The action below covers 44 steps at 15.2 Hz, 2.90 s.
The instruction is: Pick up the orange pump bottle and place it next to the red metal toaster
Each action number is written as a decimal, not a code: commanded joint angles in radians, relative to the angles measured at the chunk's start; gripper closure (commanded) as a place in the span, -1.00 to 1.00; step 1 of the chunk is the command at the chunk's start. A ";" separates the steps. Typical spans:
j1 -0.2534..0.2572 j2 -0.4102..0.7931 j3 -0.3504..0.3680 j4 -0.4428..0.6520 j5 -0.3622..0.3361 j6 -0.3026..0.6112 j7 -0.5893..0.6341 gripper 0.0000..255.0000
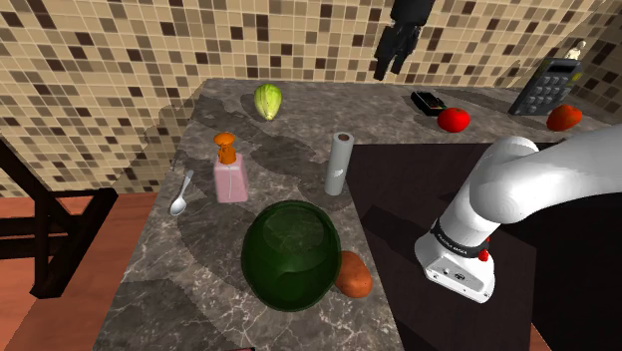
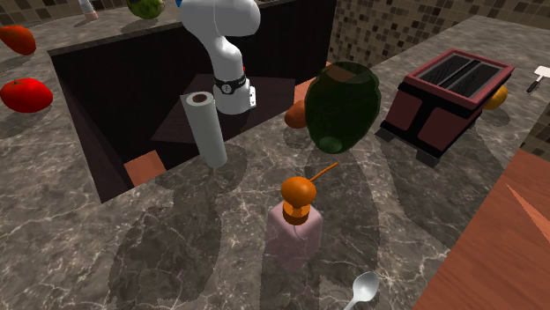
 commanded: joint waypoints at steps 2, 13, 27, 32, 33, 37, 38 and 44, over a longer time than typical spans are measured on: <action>0.004 0.009 0.021 -0.011 0.012 0.026 0.027 -1.00; 0.029 0.217 0.247 -0.025 0.096 0.316 0.321 -1.00; 0.003 0.698 0.500 0.231 -0.083 0.582 0.773 -1.00; 0.037 0.911 0.529 0.401 -0.243 0.601 0.961 -1.00; 0.051 0.954 0.528 0.441 -0.275 0.599 0.996 -1.00; 0.057 0.985 0.518 0.426 -0.297 0.641 1.010 -1.00; 0.058 0.993 0.516 0.422 -0.304 0.651 1.014 -1.00; 0.062 1.015 0.511 0.415 -0.320 0.677 1.024 -1.00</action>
